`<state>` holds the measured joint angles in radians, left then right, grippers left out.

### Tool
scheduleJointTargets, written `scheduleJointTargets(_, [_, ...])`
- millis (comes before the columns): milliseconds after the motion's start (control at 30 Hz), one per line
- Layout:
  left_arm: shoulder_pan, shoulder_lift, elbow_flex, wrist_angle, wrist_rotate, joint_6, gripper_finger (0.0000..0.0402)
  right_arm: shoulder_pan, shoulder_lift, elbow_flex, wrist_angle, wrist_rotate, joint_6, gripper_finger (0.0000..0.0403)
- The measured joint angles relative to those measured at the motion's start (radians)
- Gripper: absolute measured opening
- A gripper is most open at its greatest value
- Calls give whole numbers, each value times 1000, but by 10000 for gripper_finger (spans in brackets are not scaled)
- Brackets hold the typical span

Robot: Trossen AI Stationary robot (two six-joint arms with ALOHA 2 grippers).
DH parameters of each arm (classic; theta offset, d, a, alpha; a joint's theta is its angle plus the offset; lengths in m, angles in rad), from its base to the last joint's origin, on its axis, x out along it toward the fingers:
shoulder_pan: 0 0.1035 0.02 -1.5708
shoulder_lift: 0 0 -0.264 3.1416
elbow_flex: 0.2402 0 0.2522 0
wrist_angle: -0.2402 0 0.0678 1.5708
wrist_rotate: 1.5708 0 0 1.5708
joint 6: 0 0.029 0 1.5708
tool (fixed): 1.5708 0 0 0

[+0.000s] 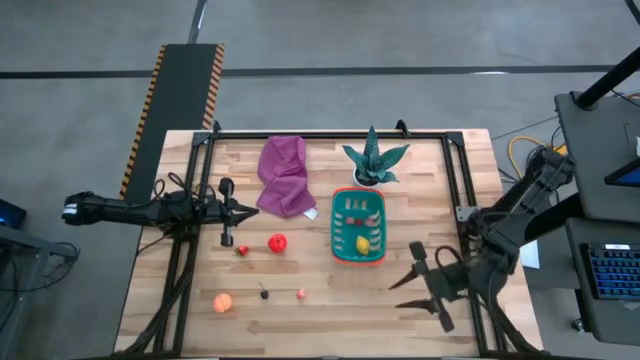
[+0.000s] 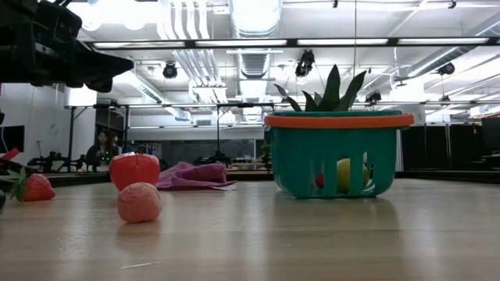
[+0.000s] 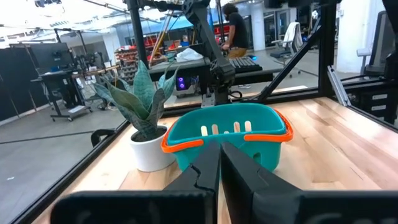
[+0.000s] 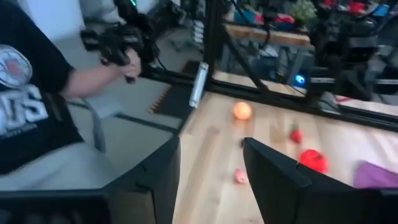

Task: Pick and placing Produce into tupperware
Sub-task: Put the red apple into the blue basket

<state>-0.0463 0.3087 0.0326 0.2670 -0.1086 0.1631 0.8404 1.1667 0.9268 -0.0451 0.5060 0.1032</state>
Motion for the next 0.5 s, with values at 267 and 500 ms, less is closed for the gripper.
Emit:
scheduleJointTargets(267, [0,-4,0,19,-1,0,0,-196,-139,-385,386,-206,-54,160])
scheduleJointTargets(500, [0,20,0,13,0,0,0,-608,-327,-520,351,-415,-95,159])
